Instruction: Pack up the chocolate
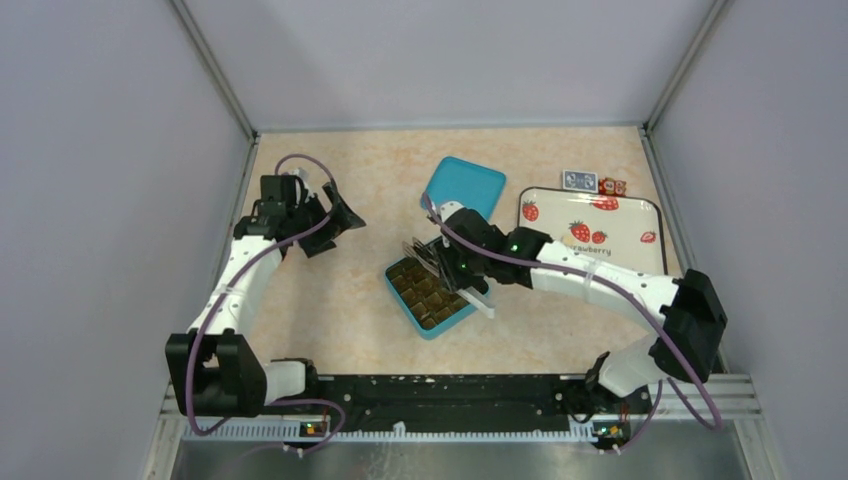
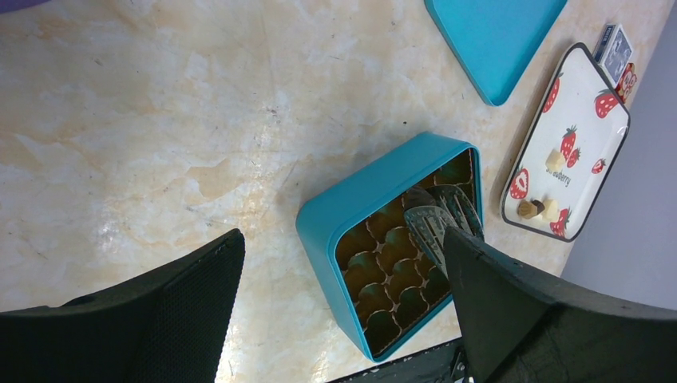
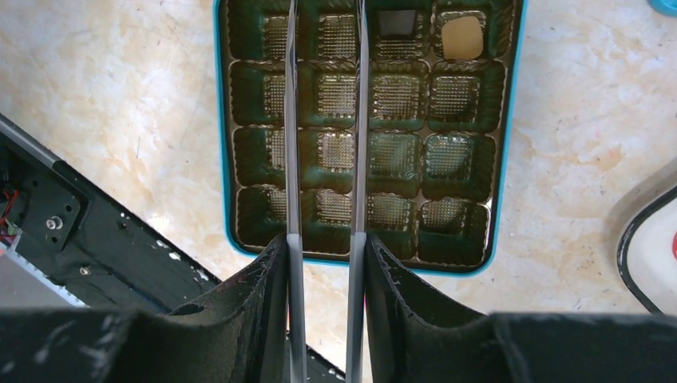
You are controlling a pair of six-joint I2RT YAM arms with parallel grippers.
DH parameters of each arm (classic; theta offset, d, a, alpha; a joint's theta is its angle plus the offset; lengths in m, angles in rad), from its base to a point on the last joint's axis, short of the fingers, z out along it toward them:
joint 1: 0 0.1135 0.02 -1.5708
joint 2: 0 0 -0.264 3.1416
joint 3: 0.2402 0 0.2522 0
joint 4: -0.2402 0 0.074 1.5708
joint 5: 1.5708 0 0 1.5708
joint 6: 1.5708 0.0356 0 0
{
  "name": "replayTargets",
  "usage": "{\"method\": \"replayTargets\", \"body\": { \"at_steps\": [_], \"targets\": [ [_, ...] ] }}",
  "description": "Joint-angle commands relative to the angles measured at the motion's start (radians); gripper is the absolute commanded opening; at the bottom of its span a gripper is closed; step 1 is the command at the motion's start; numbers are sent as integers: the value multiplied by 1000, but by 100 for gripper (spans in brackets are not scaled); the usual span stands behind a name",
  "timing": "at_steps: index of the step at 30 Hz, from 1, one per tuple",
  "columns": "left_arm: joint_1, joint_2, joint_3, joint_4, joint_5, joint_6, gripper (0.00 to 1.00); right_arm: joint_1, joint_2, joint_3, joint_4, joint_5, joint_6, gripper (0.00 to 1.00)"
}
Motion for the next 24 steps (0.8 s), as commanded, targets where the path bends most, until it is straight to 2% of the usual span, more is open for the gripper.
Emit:
{"method": "replayTargets", "body": {
  "at_steps": [1,21,24],
  "targets": [
    [5,-30,-4,25,11,7,98,29,4,-9,59,-15,15,21],
    [4,-29,-11,28,15,15,98,58,-50,-75,40,9,62,21],
    [4,-27,-13,29,19,17,98,59,-43,-73,44,10,64,25]
  ]
}}
